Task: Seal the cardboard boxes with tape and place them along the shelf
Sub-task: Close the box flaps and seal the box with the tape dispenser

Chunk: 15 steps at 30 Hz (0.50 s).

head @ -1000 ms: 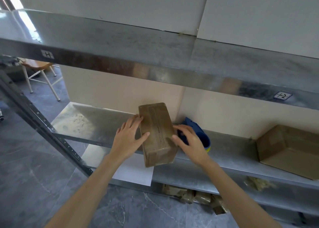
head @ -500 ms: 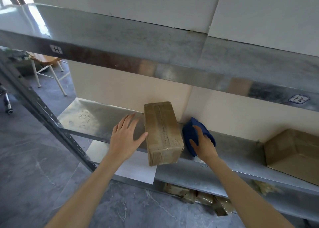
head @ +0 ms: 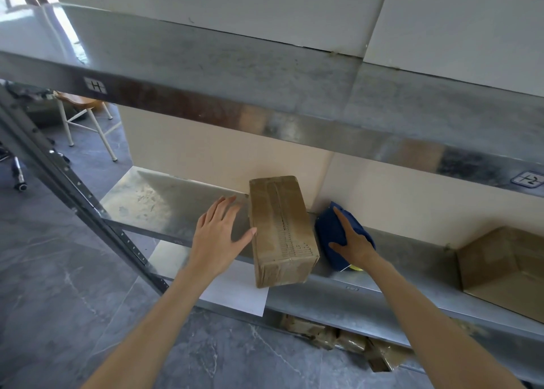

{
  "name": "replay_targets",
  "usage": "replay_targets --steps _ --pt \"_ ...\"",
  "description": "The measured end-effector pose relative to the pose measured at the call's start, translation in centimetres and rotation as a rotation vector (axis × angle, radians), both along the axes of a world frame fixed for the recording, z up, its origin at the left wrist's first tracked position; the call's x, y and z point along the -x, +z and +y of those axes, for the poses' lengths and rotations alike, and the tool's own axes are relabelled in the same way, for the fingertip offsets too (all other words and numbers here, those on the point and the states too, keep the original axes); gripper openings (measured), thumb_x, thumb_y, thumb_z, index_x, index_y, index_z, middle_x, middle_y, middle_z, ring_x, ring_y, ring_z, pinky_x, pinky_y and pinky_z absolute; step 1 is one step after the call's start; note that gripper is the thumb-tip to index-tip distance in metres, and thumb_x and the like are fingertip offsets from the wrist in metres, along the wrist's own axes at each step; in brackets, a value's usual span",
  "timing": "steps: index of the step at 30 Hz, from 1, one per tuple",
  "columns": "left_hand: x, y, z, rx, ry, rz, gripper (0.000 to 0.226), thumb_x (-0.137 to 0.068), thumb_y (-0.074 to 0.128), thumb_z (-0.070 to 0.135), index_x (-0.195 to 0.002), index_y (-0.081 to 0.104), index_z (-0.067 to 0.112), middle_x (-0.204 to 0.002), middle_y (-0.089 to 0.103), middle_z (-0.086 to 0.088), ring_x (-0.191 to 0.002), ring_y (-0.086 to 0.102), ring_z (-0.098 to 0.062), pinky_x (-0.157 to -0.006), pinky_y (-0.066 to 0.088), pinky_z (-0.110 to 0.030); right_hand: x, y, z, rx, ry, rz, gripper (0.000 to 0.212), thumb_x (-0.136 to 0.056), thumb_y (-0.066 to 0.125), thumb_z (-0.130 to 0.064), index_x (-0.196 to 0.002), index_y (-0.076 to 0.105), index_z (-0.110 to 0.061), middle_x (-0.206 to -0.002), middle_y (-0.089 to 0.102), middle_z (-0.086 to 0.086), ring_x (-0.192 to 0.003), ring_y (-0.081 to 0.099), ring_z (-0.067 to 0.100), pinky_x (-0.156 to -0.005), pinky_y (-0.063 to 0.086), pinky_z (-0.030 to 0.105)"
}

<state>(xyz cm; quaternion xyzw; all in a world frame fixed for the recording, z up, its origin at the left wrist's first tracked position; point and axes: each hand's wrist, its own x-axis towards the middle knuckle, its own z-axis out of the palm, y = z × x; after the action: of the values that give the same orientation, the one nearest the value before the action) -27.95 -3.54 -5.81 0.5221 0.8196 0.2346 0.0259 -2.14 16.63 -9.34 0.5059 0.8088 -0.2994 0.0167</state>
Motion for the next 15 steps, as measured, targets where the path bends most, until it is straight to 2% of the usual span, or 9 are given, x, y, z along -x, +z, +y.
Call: replay_targets --steps 4,7,10,15 --pt "0.0 -0.2 -0.2 -0.002 -0.008 -0.009 0.065 -0.091 0.053 0.059 -0.144 0.045 0.022 -0.156 0.036 0.003 -0.148 0.024 -0.018 -0.119 0.022 -0.041 -0.1 -0.4 -0.1 -0.019 0.025 -0.022 0.086 -0.098 0.057 -0.021 -0.143 -0.007 -0.055 -0.119 0.062 0.023 -0.081 0.066 0.034 -0.065 0.059 0.041" --pt "0.1 -0.3 -0.3 -0.007 -0.009 -0.025 0.063 -0.091 0.053 0.058 -0.143 0.046 0.023 -0.156 0.037 0.003 -0.148 0.025 -0.018 -0.118 0.022 -0.039 -0.1 -0.7 0.1 -0.039 0.021 -0.010 0.067 -0.100 0.053 -0.022 -0.149 0.014 -0.044 -0.111 0.064 0.020 -0.067 0.061 0.023 -0.052 0.053 0.030" --pt "0.0 -0.2 -0.4 0.003 -0.005 -0.041 0.063 -0.092 0.052 0.058 -0.145 0.045 0.025 -0.156 0.036 0.004 -0.148 0.024 -0.017 -0.119 0.018 -0.038 -0.6 -0.2 -0.1 -0.036 0.032 -0.040 0.045 -0.101 0.049 -0.026 -0.139 0.029 -0.038 -0.089 0.061 0.010 -0.063 0.060 0.021 -0.051 0.052 0.029" --pt "-0.5 0.0 -0.6 0.002 -0.015 -0.075 0.060 -0.092 0.053 0.056 -0.144 0.045 0.026 -0.157 0.035 0.005 -0.148 0.023 -0.016 -0.119 0.015 -0.036 -1.1 2.6 -0.9 -0.097 0.067 0.027 0.033 -0.099 0.051 -0.031 -0.127 0.037 -0.040 -0.100 0.061 0.007 -0.070 0.061 0.021 -0.057 0.053 0.036"
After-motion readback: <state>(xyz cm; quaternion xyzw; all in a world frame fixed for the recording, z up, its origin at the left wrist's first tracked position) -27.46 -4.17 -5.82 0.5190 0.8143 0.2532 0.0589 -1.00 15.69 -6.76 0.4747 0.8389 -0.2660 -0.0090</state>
